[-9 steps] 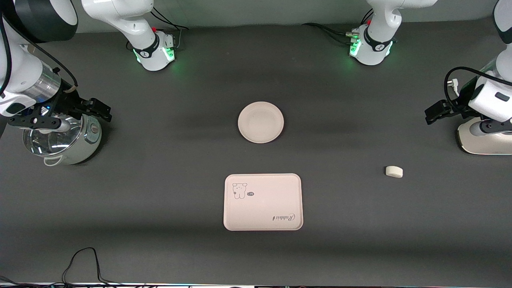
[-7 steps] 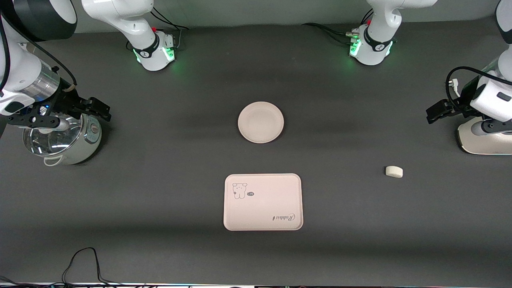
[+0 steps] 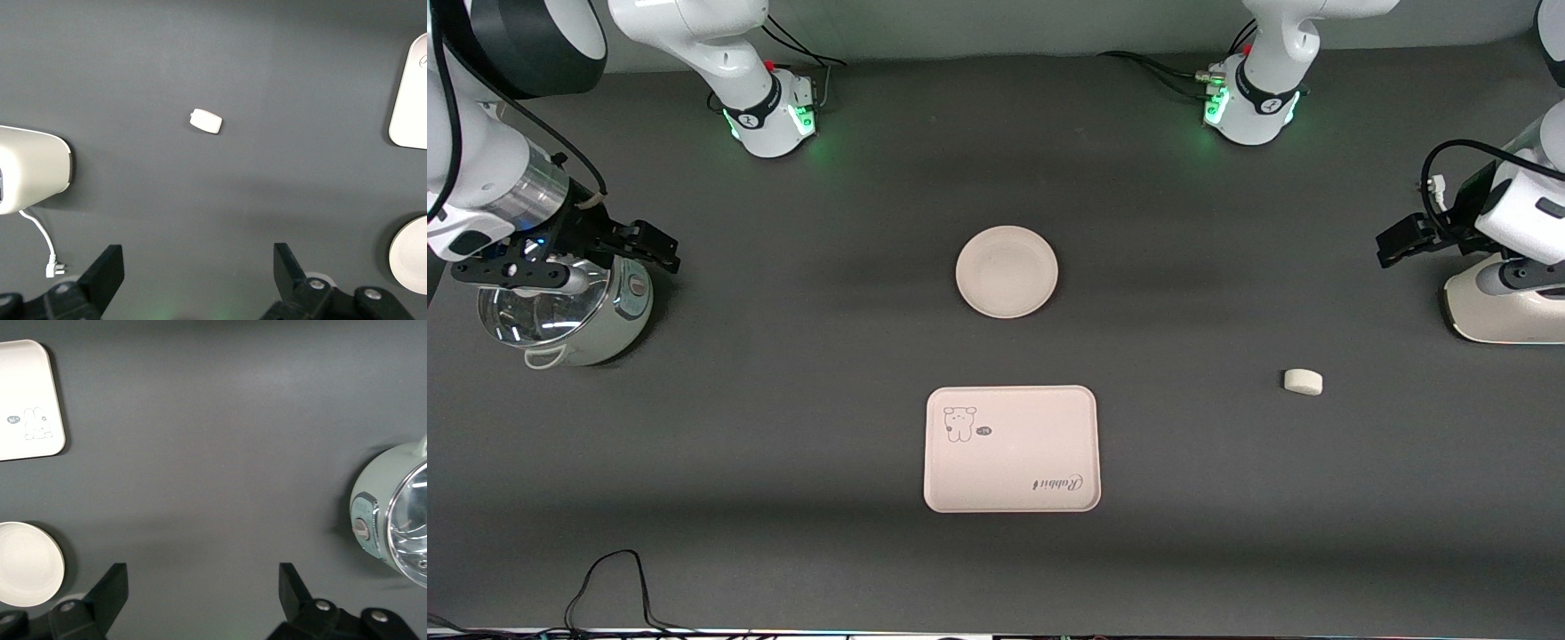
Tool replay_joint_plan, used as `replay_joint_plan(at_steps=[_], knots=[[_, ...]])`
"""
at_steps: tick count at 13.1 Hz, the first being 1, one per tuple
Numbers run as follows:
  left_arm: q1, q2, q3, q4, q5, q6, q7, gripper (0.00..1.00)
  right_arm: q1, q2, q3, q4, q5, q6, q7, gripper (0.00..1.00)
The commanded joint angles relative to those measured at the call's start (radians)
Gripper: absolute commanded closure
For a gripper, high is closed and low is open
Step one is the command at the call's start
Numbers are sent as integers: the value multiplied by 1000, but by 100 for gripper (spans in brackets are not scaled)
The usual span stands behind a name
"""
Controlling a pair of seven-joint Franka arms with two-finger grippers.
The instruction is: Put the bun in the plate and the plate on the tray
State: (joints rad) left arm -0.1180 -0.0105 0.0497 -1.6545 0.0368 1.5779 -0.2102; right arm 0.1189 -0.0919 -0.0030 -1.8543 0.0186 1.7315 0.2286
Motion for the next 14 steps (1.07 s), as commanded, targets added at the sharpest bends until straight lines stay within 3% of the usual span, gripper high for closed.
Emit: replay_joint_plan(at_steps=[1, 4, 7, 14], knots=[[1, 61, 19, 7, -6, -3, 15, 0, 13, 6, -2, -13, 21, 19, 28, 0], [31, 170, 19, -27, -29, 89, 15, 0, 19, 9, 17, -49, 46, 52, 26, 0], [37, 285, 19, -97, -34, 276, -23, 0, 48, 6, 26, -112, 46, 111, 26, 0], [95, 524, 19, -123, -35, 513, -21, 0, 53, 30, 126, -203, 64, 240, 58, 0]])
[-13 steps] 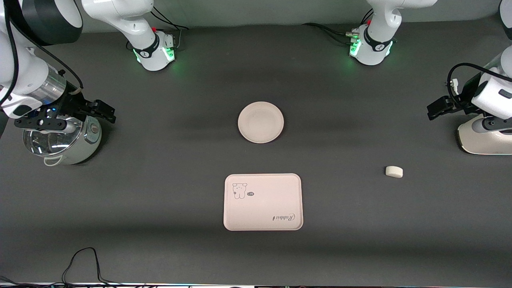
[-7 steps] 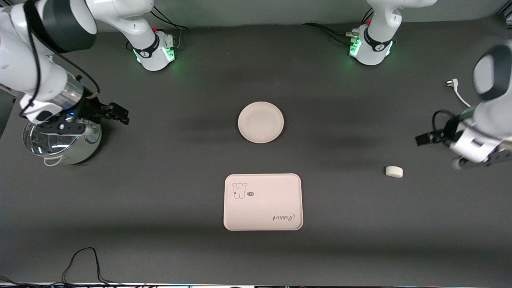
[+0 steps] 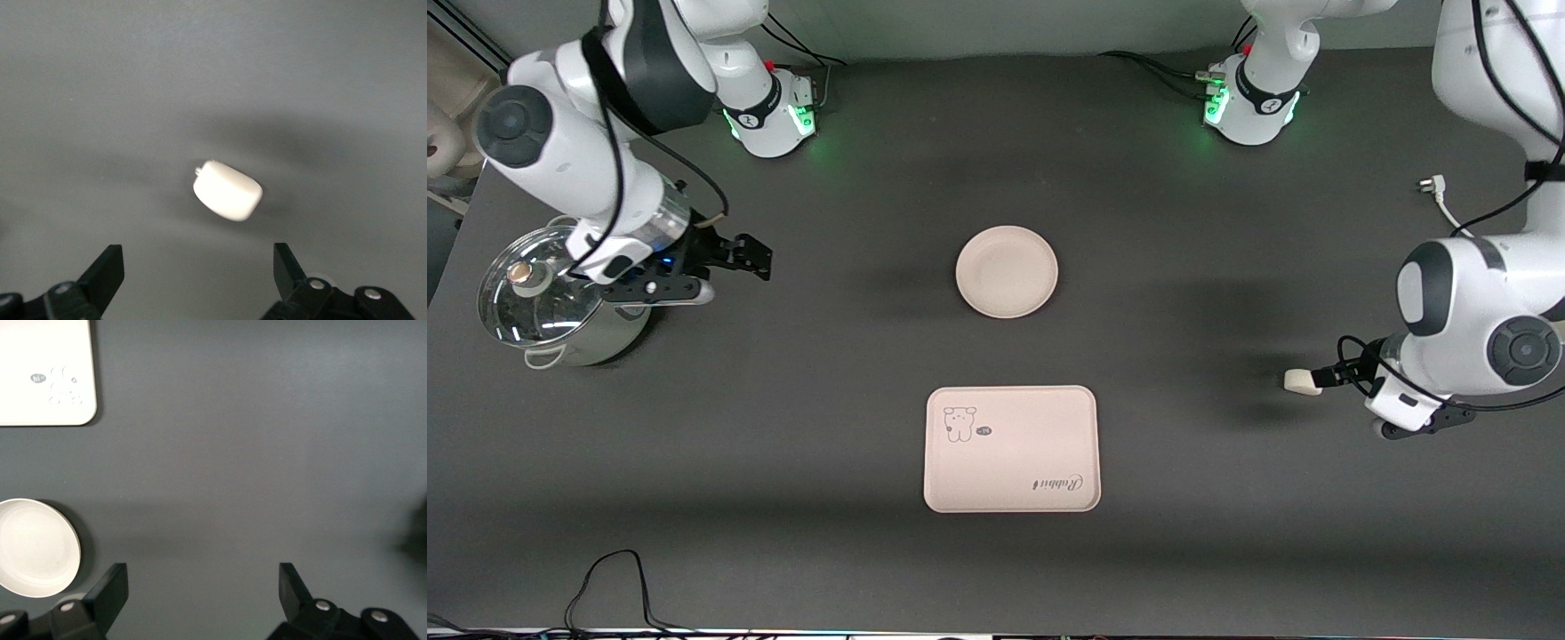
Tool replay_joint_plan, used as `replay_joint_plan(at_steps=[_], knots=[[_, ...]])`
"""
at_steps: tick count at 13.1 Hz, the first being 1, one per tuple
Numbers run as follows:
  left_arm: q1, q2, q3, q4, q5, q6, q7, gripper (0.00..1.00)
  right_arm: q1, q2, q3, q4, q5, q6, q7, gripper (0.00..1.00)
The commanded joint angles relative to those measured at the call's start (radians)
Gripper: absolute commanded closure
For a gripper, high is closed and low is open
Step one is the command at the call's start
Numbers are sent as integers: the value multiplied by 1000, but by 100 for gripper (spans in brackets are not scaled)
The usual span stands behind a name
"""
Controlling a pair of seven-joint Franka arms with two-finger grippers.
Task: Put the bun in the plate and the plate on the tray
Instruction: 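Reach and grasp the white bun with the left gripper while the right gripper advances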
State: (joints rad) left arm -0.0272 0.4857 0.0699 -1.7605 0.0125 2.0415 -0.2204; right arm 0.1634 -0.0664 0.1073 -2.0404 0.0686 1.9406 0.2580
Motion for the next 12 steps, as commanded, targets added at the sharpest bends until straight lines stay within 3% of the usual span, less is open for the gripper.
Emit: replay_joint_plan(at_steps=[1, 3, 11, 12], knots=[[4, 40, -2, -51, -17, 103, -11, 0, 8, 11, 17, -17, 14, 44, 32, 0], [3, 71, -2, -89, -61, 216, -11, 0, 8, 37, 17, -17, 14, 57, 32, 0], [0, 113, -5, -89, -101, 249, -11, 1, 58, 68, 14, -18, 39, 93, 60, 0], [1, 113, -5, -91, -103, 250, -10, 27, 58, 71, 15, -20, 39, 110, 60, 0]])
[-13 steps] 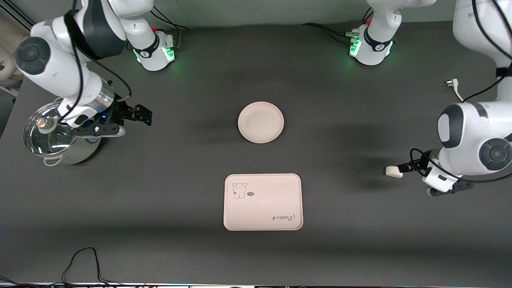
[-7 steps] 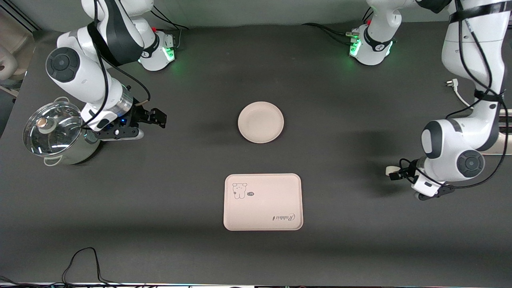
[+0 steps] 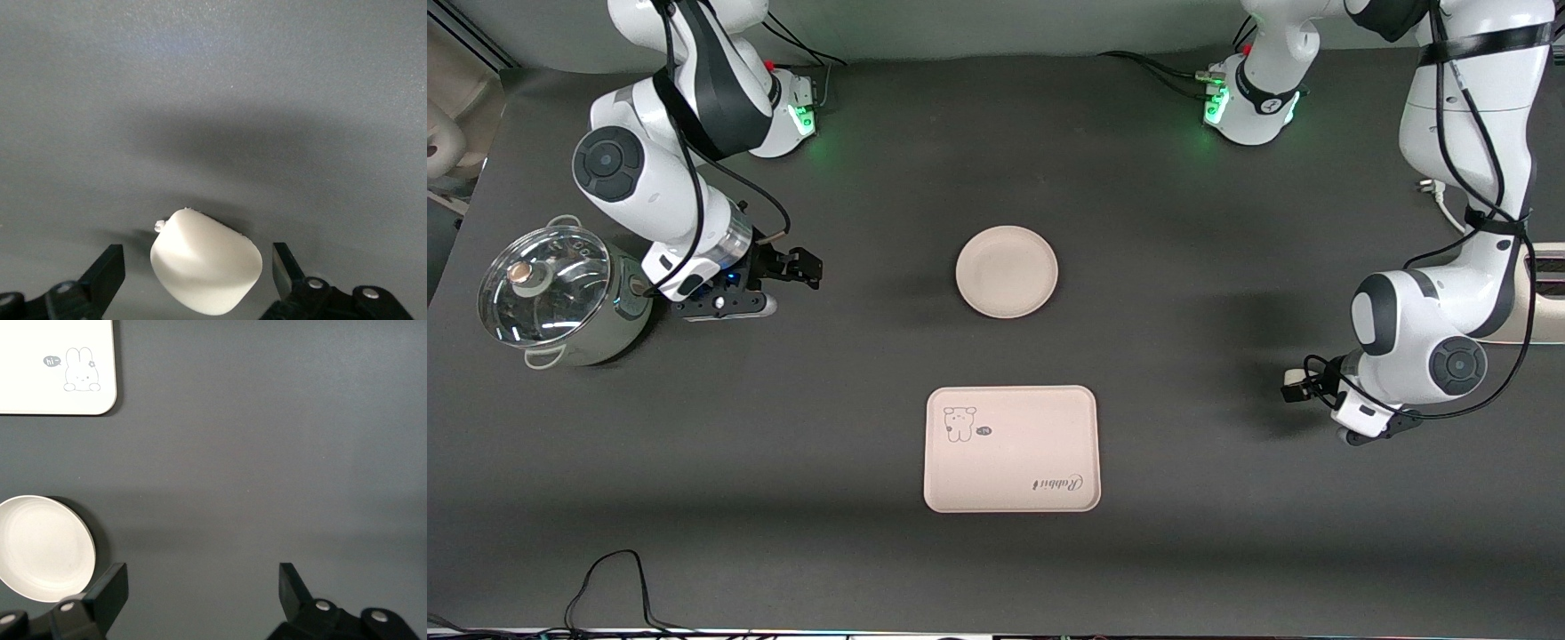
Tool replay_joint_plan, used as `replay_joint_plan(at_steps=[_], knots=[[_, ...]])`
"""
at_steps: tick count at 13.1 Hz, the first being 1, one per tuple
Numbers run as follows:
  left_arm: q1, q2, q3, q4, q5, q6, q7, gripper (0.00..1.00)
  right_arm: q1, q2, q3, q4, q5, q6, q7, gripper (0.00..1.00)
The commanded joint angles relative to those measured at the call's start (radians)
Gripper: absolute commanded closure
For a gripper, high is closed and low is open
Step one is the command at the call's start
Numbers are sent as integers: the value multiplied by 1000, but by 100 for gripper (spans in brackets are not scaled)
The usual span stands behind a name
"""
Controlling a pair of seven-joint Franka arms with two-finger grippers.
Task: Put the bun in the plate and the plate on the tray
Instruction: 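Lift the bun with the left gripper and carry it toward the plate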
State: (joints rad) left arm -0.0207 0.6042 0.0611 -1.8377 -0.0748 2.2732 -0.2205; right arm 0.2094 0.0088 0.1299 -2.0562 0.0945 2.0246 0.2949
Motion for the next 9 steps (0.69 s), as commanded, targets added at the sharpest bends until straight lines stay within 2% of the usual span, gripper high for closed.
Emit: replay_joint_plan(at_steps=[1, 2, 3, 6, 9], knots=[[-4, -10, 2, -18, -17, 20, -10, 87, 13, 3, -9, -5, 14, 38, 23, 0], [-4, -11, 2, -18, -17, 19, -10, 100, 15, 14, -9, -2, 33, 40, 23, 0], [-4, -11, 2, -20, -17, 19, -10, 100, 16, 14, -7, -1, 66, 46, 21, 0], [-4, -29, 2, -18, -17, -6, -11, 98, 39, 25, -10, -2, 76, 46, 9, 0], [-2, -133, 2, 8, -17, -194, -11, 96, 51, 43, -9, 2, 71, 46, 12, 0]])
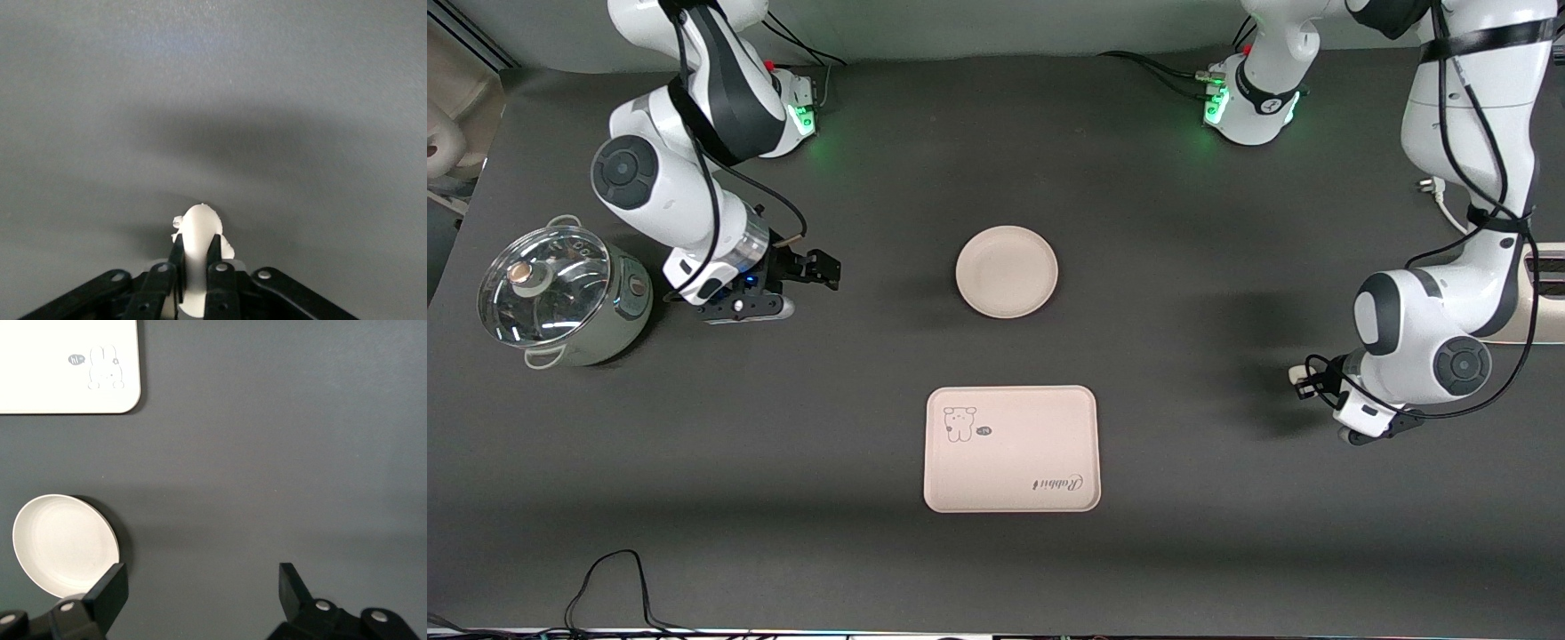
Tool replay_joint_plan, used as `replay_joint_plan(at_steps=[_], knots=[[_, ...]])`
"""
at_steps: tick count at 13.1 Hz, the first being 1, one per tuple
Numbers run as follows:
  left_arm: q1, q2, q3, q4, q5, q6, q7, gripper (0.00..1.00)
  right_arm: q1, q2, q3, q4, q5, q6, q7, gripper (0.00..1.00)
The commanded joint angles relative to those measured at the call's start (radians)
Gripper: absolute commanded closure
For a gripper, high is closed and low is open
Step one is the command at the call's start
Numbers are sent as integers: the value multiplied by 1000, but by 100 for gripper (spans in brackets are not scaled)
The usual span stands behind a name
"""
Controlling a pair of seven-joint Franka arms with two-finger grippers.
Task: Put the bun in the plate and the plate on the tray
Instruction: 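Lift the bun with the left gripper and carry it toward the plate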
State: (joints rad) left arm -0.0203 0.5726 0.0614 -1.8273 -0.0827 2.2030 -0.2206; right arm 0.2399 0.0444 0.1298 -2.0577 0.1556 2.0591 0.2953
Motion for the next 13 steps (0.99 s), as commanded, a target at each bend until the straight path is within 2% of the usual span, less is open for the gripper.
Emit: replay_joint_plan(at_steps=[1, 3, 7, 8, 10, 11, 13], knots=[[-3, -150, 5, 14, -9, -222, -10, 95, 25, 2, -12, 7, 4, 12, 5, 0], [-1, -274, 9, 55, -6, -439, -16, 94, 26, -3, -16, 8, 4, 12, 2, 0], [-1, -511, 23, 100, 18, -728, -20, 93, 26, 14, -15, 28, 15, 45, 4, 0], [-3, -564, 23, 99, 18, -770, -22, 93, 29, 14, -12, 28, 16, 49, 11, 0], [-13, -612, 17, 97, 17, -809, -29, 91, 42, 29, -12, 25, 19, 49, 15, 0], [-32, -614, -7, 98, 8, -807, -93, 91, 47, 38, -12, 19, 19, 49, 9, 0], [-69, -580, -110, 99, -11, -761, -274, 92, 64, 38, -10, 19, 21, 39, 13, 0]])
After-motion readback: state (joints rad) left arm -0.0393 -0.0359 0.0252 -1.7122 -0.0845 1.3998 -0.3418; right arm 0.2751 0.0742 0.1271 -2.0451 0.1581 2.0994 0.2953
